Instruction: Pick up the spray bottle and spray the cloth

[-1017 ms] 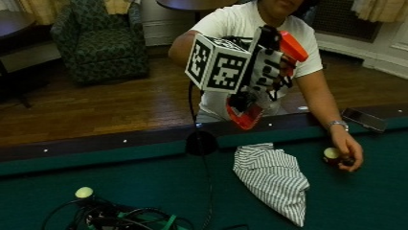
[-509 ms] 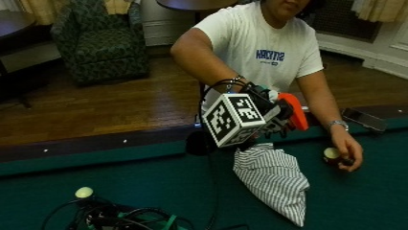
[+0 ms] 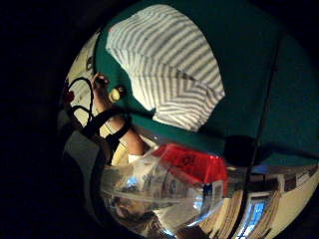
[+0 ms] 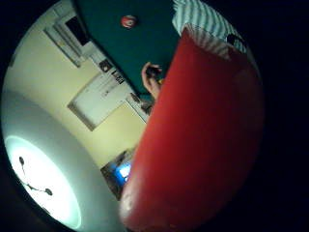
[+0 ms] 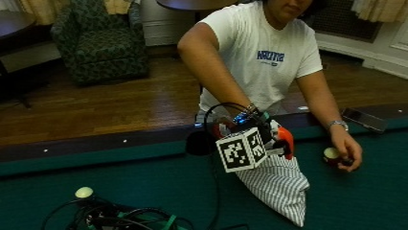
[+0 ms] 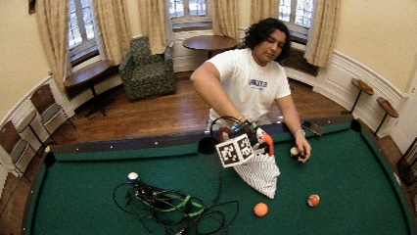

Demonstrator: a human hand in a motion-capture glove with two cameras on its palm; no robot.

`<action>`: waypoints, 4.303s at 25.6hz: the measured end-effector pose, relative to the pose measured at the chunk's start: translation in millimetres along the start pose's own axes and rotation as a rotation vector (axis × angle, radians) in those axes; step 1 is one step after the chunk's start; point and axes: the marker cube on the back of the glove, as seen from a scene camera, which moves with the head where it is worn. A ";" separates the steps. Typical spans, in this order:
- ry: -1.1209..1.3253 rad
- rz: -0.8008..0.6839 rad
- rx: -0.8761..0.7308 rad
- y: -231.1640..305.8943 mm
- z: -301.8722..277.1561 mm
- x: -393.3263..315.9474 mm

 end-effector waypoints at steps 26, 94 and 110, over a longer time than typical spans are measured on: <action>0.165 0.375 -0.210 -27.6 51.9 70.7; -0.219 -1.103 0.220 -19.6 80.9 -171.9; -0.208 -1.137 0.225 -89.1 117.3 -171.5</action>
